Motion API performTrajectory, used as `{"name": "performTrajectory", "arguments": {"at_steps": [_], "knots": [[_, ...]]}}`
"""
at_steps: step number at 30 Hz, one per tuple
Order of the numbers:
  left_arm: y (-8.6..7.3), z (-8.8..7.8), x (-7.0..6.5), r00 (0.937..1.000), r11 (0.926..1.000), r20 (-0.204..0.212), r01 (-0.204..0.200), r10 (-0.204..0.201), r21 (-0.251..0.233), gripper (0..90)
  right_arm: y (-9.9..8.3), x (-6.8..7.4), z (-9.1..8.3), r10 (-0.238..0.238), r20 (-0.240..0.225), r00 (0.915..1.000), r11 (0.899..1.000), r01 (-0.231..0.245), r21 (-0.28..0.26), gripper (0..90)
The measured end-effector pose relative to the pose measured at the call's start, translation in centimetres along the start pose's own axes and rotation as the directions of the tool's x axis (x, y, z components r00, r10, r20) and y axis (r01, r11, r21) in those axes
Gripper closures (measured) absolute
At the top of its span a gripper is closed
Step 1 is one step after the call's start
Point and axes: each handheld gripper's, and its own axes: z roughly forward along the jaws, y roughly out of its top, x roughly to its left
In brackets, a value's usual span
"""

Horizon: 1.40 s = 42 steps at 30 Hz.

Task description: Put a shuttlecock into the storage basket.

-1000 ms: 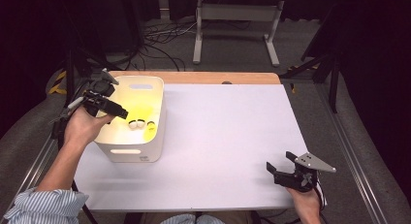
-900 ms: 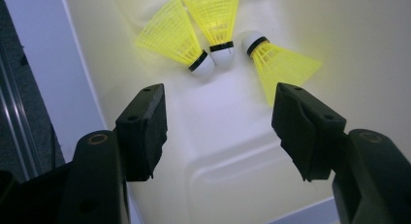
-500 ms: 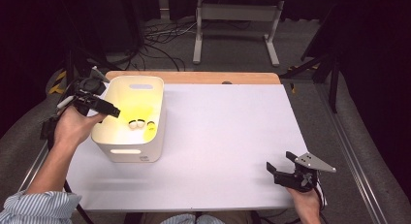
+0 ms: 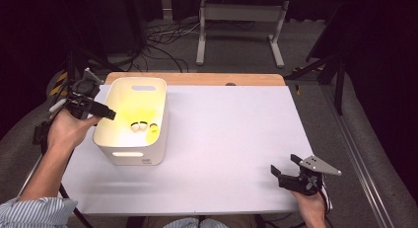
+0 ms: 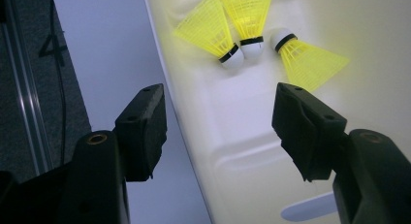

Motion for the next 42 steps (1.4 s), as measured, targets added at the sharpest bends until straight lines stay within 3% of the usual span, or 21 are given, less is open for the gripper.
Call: {"name": "performTrajectory", "arguments": {"at_steps": [42], "knots": [[-2.7,-1.1,3.7,0.9963,0.9960,-0.017,0.084,-0.084,-0.030,37.3,0.0,0.1,0.1,-0.002,-0.002,1.0000,1.000,0.002,0.004,12.3]]}}
